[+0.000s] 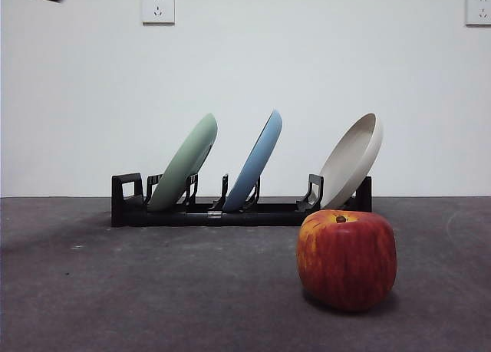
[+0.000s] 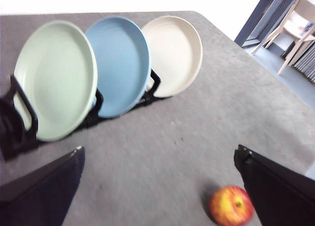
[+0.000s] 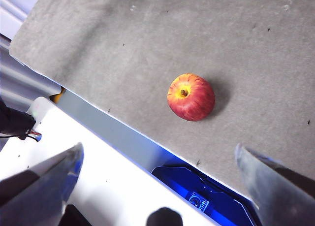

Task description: Take the green plate from the plate rack,put the plate on the table,take the apple from the table,put the apple in the plate

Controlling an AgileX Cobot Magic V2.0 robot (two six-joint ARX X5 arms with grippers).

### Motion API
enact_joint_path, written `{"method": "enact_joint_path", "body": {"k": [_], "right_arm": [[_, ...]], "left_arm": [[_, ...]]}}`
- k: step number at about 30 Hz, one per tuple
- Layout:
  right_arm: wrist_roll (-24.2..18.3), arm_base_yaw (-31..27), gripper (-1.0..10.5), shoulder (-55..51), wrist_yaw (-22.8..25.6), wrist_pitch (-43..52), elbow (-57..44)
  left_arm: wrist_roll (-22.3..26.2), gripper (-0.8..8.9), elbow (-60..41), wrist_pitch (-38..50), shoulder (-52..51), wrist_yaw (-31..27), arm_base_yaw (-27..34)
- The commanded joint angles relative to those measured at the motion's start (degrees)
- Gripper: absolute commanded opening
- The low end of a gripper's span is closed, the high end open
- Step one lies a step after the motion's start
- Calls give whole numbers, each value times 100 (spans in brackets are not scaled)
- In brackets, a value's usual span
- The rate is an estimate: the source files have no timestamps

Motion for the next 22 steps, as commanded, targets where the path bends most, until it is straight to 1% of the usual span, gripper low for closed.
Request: {"method": "enact_joint_path", "body": {"k": [1,6,8,11,14,17,19,22], "right_arm": [[0,9,661,2,-2,26,-4],[0,9,661,2,0,26,-4],[0,9,661,2,0,26,-4],[2,9,661,2,-2,24,-4],[2,9,661,2,-2,24,-4],[2,9,661,2,-2,24,-4],[22,9,660,2,-2,24,-7],[48,9,660,2,-2,22,-4]], "left_arm": [[9,660,262,367,555,-205,-251],[96,660,715,1001,1521,-894,-647],[264,660,914,1191,1906,-1285,-798],[498,660,1248,1294,2457,-1698,-979],[636,660,1576,1353,3005,-1941,-1091],[660,660,1867,1443,3526,-2103,-1174],[754,660,2004,1526,3810,-2105,-1200],[765,660,2173,1650,4227,-2157,-1220]]}}
